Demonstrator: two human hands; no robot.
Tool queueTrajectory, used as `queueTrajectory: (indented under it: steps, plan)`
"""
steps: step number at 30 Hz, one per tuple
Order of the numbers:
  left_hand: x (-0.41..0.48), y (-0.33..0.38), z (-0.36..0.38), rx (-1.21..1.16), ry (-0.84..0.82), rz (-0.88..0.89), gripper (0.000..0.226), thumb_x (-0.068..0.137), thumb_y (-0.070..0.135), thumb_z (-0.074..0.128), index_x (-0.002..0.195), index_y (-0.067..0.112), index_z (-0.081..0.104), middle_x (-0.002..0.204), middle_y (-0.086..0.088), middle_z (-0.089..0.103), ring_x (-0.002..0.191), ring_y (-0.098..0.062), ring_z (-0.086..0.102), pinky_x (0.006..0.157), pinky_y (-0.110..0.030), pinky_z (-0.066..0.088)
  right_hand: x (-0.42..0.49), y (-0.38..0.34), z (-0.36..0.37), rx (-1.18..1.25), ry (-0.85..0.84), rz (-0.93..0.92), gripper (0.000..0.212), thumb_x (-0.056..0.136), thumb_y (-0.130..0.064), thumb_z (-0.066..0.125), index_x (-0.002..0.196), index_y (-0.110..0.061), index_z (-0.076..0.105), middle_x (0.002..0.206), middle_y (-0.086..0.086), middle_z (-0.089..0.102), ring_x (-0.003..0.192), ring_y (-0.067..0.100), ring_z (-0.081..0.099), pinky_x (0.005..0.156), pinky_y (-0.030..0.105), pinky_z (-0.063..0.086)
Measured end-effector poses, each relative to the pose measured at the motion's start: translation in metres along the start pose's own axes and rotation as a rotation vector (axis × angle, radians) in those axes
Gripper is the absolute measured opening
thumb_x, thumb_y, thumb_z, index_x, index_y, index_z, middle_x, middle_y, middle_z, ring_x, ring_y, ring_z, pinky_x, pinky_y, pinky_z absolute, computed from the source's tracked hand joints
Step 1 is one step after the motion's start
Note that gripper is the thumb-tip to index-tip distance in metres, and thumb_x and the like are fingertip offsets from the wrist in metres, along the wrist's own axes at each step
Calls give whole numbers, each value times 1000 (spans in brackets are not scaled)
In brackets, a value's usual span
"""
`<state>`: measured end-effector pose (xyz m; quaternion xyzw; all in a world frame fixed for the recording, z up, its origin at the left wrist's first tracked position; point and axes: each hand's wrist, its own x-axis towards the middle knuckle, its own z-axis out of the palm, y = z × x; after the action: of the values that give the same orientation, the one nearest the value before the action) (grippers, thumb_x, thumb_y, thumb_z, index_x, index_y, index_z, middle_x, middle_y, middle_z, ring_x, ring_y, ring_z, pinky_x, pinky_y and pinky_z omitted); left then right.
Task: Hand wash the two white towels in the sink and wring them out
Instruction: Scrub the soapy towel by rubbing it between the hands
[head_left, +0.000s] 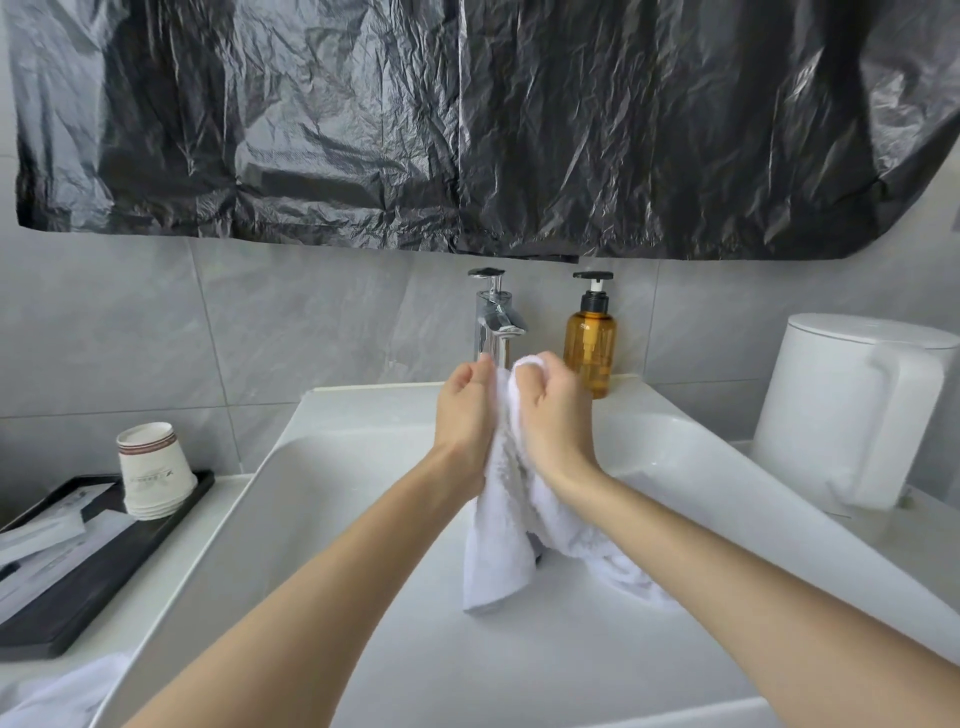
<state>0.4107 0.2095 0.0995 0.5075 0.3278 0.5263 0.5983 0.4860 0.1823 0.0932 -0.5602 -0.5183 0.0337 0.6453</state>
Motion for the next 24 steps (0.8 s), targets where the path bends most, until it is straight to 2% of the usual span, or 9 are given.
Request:
queueTrajectory:
  steps: [3, 6, 10, 13, 14, 16, 18, 22, 24]
  plan:
    - [3, 3, -6, -19, 8, -12, 31, 103, 24, 46, 73, 15, 49, 58, -2, 50, 54, -15, 51, 52, -25, 41, -9, -6, 0, -3, -109, -63, 30, 91, -10, 46, 63, -22, 44, 54, -11, 41, 52, 5, 39, 52, 21, 31]
    - [-4, -2, 0, 4, -77, -37, 29, 103, 23, 44, 76, 15, 49, 61, -3, 53, 55, -15, 52, 55, -25, 43, 15, 1, -4, 6, 41, 109, 30, 93, -9, 45, 64, -15, 42, 56, -7, 38, 54, 8, 32, 58, 30, 30]
    - [6, -1, -5, -13, -51, -46, 32, 104, 21, 43, 75, 11, 53, 49, 1, 55, 44, -11, 55, 45, -16, 41, -15, -4, 0, -47, -118, -101, 19, 89, -17, 47, 72, -10, 51, 56, -4, 45, 55, 12, 38, 53, 30, 30]
    - [0, -1, 0, -17, -131, -76, 31, 100, 29, 46, 100, 1, 61, 79, -13, 62, 73, -23, 62, 69, -28, 49, 13, -2, -7, -26, 69, 12, 25, 92, -9, 47, 68, -15, 48, 59, -4, 46, 60, 17, 41, 56, 30, 30]
    - [-3, -1, 3, 2, -142, -76, 31, 99, 29, 47, 98, 1, 61, 80, -13, 62, 73, -23, 61, 70, -29, 49, 16, 1, -9, -16, 114, 35, 30, 92, -7, 47, 64, -19, 43, 57, -5, 43, 58, 16, 38, 55, 30, 29]
    - [0, 1, 2, 27, -94, -39, 31, 103, 23, 44, 78, 7, 55, 63, -6, 58, 56, -15, 57, 55, -20, 45, 1, -1, -8, -34, 62, -52, 37, 91, -8, 49, 62, -27, 39, 54, -9, 40, 52, 7, 37, 54, 30, 31]
    - [8, 0, -5, 20, -50, -44, 34, 103, 18, 42, 72, 10, 50, 52, -2, 54, 46, -11, 54, 45, -16, 40, -16, -6, -1, -35, -77, -126, 35, 90, -11, 49, 62, -30, 38, 52, -11, 39, 50, 3, 39, 51, 22, 30]
    - [0, -1, -2, 5, -81, -108, 28, 102, 26, 42, 101, 5, 60, 86, -17, 60, 80, -26, 60, 72, -31, 47, 12, 1, -2, 27, 52, 68, 26, 92, -8, 47, 67, -14, 46, 57, -5, 41, 56, 10, 35, 58, 32, 32]
    - [1, 1, 0, 3, -66, -93, 29, 103, 25, 42, 87, 6, 58, 74, -14, 59, 66, -22, 59, 63, -26, 46, -1, 2, -2, -12, 33, -39, 21, 92, -8, 49, 70, -11, 49, 57, -4, 42, 54, 10, 34, 57, 33, 30]
